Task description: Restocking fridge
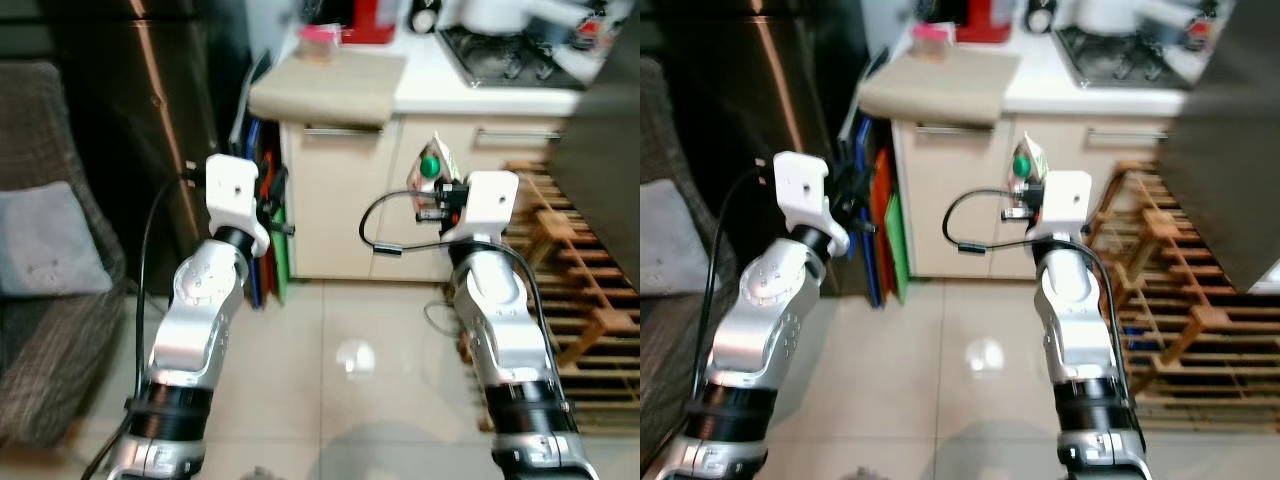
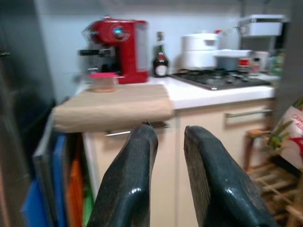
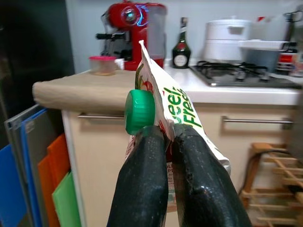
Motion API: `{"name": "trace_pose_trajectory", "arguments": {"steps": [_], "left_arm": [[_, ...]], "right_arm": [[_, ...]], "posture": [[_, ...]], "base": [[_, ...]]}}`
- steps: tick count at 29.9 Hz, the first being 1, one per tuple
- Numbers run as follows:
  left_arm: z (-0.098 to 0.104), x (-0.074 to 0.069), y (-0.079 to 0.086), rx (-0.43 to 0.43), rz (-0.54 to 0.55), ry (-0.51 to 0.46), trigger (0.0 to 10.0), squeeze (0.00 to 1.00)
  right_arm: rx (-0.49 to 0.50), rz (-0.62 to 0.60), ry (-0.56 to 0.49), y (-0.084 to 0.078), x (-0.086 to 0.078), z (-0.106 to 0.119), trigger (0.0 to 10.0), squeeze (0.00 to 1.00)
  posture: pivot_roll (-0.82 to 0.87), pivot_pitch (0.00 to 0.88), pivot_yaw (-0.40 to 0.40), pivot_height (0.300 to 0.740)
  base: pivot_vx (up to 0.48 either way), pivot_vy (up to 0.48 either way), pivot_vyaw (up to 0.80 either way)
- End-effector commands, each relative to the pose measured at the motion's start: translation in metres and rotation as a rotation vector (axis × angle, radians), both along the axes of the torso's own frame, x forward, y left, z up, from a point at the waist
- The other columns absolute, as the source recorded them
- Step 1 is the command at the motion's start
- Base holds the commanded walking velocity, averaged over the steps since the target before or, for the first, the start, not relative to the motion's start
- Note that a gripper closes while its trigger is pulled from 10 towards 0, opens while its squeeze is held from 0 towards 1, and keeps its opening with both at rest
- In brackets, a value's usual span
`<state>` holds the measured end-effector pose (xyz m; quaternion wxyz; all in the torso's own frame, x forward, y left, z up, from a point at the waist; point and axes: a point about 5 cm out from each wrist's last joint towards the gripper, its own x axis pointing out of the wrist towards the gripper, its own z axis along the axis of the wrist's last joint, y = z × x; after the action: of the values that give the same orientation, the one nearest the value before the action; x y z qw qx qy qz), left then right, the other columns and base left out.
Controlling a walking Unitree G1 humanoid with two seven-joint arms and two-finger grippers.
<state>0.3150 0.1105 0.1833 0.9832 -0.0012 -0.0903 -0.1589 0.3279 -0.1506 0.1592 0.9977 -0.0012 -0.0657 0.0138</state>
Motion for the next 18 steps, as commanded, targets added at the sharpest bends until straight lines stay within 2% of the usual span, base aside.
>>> {"name": "trace_pose_trajectory", "arguments": {"steps": [1, 13, 18], "left_arm": [[0.005, 0.0, -0.008, -0.007, -0.04, -0.013, 10.0, 0.0], [0.012, -0.009, -0.017, -0.023, -0.145, -0.075, 10.0, 0.0], [0.012, -0.01, -0.018, -0.043, -0.152, -0.075, 10.0, 0.0]], "right_arm": [[0.004, -0.023, -0.004, -0.007, 0.0, 0.002, 10.0, 0.0], [0.014, -0.037, 0.011, -0.009, -0.001, -0.002, 10.0, 0.0], [0.006, -0.033, 0.013, -0.009, -0.001, -0.003, 10.0, 0.0]], "posture": [[-0.03, 0.0, 0.057, 0.74], [-0.03, 0.0, 0.065, 0.74], [-0.03, 0.0, 0.066, 0.74]], "base": [[0.285, -0.382, 0.0], [0.267, -0.396, 0.0], [0.1, -0.414, 0.0]]}}
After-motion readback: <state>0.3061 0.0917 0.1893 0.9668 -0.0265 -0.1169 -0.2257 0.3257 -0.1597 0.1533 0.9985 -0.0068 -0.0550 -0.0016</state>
